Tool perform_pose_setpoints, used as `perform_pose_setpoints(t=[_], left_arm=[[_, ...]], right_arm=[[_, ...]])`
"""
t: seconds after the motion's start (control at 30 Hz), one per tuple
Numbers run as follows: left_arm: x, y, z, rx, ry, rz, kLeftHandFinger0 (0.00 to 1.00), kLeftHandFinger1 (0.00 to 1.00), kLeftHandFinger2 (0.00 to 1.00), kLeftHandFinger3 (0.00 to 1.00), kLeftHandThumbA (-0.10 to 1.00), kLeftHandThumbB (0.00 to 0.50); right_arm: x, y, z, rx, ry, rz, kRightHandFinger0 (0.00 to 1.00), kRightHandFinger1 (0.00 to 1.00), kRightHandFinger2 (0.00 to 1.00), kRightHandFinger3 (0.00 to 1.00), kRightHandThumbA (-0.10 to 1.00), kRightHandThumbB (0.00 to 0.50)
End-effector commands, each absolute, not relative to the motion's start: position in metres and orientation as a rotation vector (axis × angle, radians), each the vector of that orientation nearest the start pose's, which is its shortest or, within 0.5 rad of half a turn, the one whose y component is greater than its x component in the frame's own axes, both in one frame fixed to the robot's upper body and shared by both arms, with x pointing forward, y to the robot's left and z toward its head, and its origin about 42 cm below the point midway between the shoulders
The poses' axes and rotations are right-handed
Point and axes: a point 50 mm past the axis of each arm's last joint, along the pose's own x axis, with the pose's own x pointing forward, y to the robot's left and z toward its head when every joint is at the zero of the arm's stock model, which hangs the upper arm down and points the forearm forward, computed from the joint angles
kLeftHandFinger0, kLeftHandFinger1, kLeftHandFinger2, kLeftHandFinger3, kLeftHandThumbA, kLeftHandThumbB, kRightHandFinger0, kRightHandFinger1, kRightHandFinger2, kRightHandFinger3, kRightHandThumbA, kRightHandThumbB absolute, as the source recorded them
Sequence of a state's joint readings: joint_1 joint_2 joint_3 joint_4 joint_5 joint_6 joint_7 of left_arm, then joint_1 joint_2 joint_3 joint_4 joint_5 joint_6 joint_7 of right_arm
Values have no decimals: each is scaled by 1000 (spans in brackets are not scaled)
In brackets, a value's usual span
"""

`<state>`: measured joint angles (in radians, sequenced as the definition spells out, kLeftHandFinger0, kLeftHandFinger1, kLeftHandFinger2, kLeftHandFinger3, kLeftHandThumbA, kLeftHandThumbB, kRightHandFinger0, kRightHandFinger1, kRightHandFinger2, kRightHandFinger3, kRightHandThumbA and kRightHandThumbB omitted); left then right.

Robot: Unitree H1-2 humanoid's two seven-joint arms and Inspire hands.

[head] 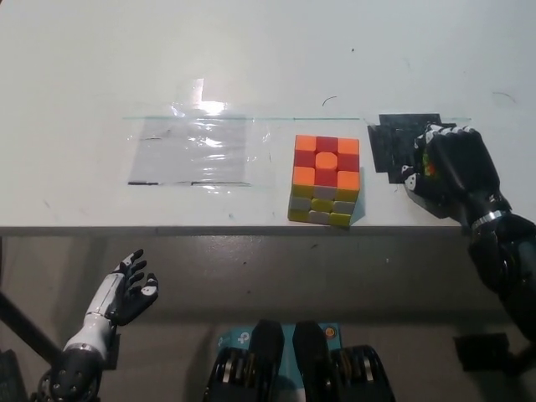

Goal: The robot uses its right hand to pick up the small cube kept on the middle on the desk and place it on the bigger cube kept next to it

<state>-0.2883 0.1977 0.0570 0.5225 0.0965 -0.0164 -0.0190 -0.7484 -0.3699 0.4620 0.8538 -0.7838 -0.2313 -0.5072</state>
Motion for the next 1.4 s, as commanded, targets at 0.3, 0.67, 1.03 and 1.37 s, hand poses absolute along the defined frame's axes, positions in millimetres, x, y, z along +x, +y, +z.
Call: perform_pose_setpoints(t=[0.3, 0.67, 1.03, 1.37], left_arm=[[373, 298, 67, 280, 166, 44, 1000, 1000, 1000, 1000, 307, 162], [371, 299, 66, 289, 164, 40, 1000, 1000, 1000, 1000, 306, 148], [369, 300, 64, 292, 179, 42, 1000, 1000, 1000, 1000, 307, 158], [366, 300, 60, 289, 188, 36, 1000, 1000, 1000, 1000, 291, 154]], right_arm=[[505, -258, 241, -1291, -618, -16, 6, 313, 568, 352, -100, 101], [504, -252, 277, -1283, -714, -36, 0, 37, 326, 220, -100, 14], [489, -216, 303, -1224, -835, 4, 0, 71, 408, 134, -100, 167], [464, -167, 325, -1164, -930, 60, 0, 118, 422, 78, -100, 199]])
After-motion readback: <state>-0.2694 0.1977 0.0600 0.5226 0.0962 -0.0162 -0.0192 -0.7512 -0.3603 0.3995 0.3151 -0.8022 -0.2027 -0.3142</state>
